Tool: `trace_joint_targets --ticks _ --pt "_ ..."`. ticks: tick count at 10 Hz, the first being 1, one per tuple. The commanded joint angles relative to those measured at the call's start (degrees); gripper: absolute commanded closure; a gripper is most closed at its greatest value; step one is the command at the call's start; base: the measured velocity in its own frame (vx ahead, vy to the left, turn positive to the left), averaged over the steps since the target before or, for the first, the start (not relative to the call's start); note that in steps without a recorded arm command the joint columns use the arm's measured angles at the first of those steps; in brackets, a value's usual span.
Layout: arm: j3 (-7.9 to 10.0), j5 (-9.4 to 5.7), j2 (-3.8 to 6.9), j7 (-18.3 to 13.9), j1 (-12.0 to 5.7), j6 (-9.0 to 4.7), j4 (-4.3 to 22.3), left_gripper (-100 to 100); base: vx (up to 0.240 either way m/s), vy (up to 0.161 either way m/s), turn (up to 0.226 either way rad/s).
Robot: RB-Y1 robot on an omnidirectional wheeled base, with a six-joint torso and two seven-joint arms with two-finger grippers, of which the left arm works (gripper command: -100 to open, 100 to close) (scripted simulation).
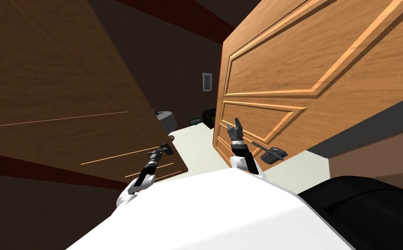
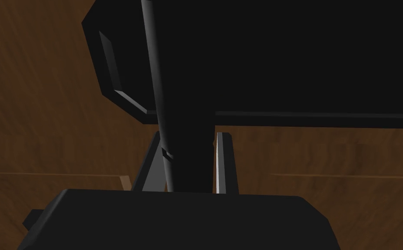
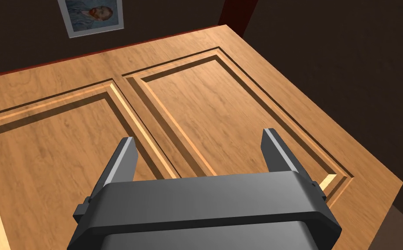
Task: Pull the door open
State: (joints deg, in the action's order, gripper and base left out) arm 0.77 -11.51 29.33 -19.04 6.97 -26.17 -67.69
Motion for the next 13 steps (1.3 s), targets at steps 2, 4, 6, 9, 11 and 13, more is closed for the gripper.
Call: trace_joint_targets --ticks 2,4,6,9,11,13 --pt "-1.35 -0.18 1.84 -1.6 1.78 -2.05 -1.0 100 -0.209 0.059 -0.121" --pt "-2.45 -0.34 3.43 -2.8 3.31 -3.68 -1.7 100 -0.215 0.087 -0.148" --pt "-3.71 -0.52 5.24 -4.3 5.06 -5.54 -2.6 100 -0.221 0.068 -0.140" --pt "-4.47 -0.59 6.23 -5.2 6.64 -7.55 -2.4 100 -0.143 0.054 -0.076" --pt "-4.67 -0.78 7.43 -6.0 8.40 -9.97 -2.2 100 -0.076 0.020 -0.091" --pt "-4.91 -1.02 8.93 -7.1 10.60 -12.99 -1.9 100 -0.070 0.027 -0.093"
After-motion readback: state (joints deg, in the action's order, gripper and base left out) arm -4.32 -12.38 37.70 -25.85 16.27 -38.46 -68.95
